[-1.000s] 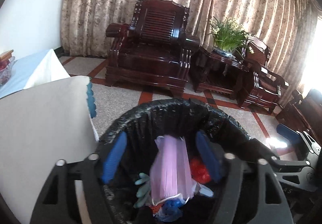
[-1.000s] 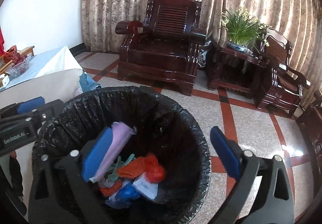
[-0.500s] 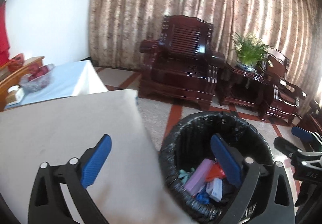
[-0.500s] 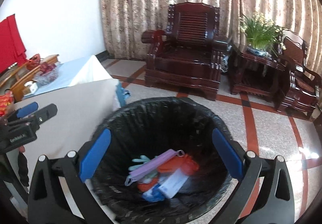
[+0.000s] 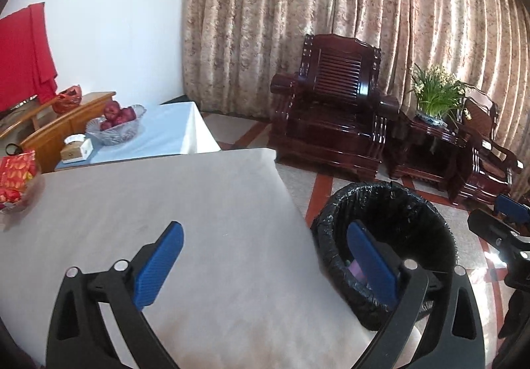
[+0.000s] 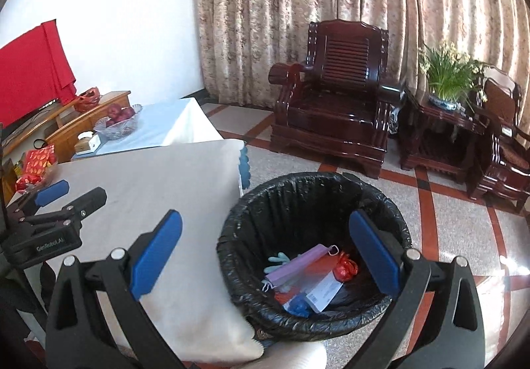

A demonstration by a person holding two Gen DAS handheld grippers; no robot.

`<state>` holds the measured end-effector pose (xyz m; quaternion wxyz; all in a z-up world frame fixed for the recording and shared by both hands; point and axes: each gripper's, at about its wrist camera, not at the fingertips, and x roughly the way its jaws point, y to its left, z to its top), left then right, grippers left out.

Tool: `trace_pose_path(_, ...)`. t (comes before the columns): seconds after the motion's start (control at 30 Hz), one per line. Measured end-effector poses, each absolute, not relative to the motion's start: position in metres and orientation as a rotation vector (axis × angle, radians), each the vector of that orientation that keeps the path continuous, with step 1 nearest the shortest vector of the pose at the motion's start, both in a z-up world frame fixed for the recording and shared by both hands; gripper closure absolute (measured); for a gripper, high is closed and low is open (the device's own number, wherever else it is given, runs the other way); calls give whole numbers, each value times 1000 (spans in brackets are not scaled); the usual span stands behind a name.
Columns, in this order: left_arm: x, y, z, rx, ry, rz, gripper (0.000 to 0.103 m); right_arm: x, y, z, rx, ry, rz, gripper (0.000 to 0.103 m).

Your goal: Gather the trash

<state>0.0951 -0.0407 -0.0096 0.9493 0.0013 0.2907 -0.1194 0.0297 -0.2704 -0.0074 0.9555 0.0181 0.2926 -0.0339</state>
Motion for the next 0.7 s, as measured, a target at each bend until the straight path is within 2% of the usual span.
trace_pose_path(0.33,57,-25,14,38,542,-187,6,7,-249,11,28,579,-75,5)
trace_pose_path(0.7,42,-26,17,38,522,-166,6,2,-251,10,30,589,-92,5)
